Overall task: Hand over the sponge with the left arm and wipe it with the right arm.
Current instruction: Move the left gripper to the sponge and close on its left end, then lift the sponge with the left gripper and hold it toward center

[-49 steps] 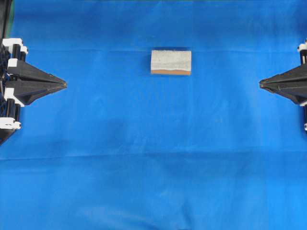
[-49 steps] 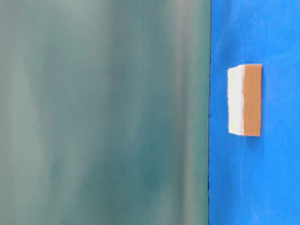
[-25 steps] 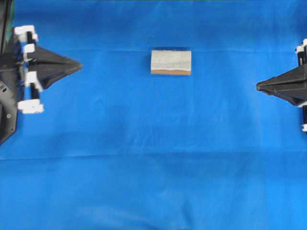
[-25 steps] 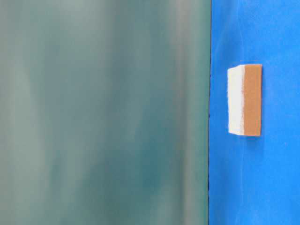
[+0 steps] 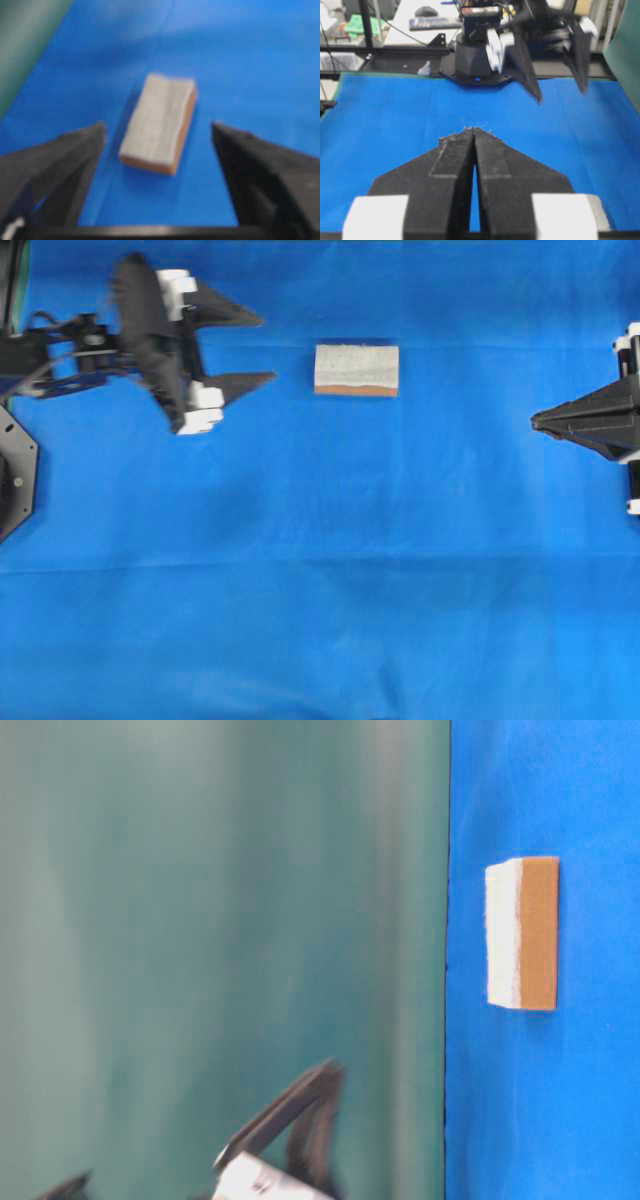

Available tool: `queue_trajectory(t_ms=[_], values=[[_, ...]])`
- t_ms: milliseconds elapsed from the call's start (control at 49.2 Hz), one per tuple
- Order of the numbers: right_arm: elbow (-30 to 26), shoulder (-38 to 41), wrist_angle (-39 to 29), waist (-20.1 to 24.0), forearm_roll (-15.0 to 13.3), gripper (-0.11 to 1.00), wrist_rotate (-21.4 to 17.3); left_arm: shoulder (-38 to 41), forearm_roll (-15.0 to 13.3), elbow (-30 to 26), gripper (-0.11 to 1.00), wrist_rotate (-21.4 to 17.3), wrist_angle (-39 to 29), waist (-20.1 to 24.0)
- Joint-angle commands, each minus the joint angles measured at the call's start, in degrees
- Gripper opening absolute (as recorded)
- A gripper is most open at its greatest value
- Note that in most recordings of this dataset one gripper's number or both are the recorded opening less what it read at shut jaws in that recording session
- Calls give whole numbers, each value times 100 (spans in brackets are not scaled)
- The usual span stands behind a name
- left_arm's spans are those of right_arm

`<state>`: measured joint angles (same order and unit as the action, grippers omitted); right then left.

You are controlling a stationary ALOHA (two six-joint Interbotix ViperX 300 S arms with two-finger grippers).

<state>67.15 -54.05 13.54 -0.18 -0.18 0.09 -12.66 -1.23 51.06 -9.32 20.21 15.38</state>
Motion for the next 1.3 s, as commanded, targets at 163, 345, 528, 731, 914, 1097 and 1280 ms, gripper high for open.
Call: queue_trajectory(t_ms=[163,345,528,731,914,1097,1280], values=[[-88,114,0,0,0,0,-9,1406,-9,-914,94,-308,62,44],[-70,229,0,0,0,0,-9,2180,-9,-1345,94,-439,176,105],[-53,299,0,-18,0,0,-9,2672,-9,-1573,94,-554,176,308],[-53,299,0,-79,0,0,-9,2988,-9,-1714,94,-589,176,352],[-44,343,0,-141,0,0,-9,3041,-9,-1705,94,-589,149,378],[-53,352,0,-158,0,0,-9,3023,-9,-1740,90,-554,-9,378],[-44,352,0,-158,0,0,-9,2979,-26,-1705,49,-519,-79,369]])
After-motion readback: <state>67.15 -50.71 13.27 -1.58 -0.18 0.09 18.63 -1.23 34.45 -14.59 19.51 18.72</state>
